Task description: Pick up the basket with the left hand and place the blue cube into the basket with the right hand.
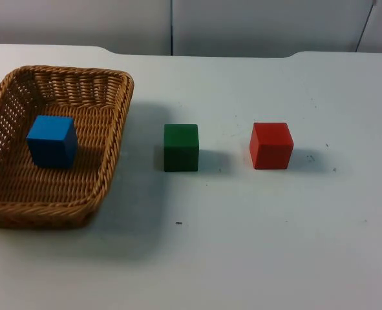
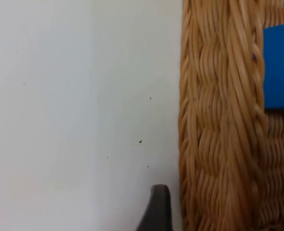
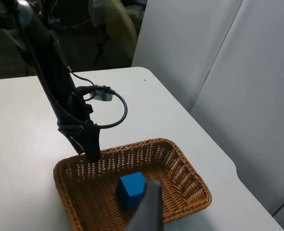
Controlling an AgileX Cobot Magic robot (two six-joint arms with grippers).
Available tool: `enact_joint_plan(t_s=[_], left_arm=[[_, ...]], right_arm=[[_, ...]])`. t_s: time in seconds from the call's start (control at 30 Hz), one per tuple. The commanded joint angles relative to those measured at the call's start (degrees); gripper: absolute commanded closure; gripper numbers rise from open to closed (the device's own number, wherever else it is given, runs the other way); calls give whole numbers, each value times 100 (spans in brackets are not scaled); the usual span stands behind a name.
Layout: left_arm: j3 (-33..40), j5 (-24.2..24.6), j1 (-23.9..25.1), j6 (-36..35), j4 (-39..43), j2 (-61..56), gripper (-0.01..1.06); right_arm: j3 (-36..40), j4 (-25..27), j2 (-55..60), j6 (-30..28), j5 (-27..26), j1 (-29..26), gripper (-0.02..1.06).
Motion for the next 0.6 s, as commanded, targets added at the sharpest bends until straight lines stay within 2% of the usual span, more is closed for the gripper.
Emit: enact_joint_plan(t_s=[0.0,0.27,0.57], left_arm=[[-44,12,-3,-91,-2,-150,34],[-44,-204,-3,-146,18,-1009,34],[-44,-170,-3,-463,44,-2237,34]], right_arm=[[22,39,-57,19,-2,-22,29],[22,39,-57,-22,-3,-22,29],[22,-7,-57,-32,-117,-22,29]])
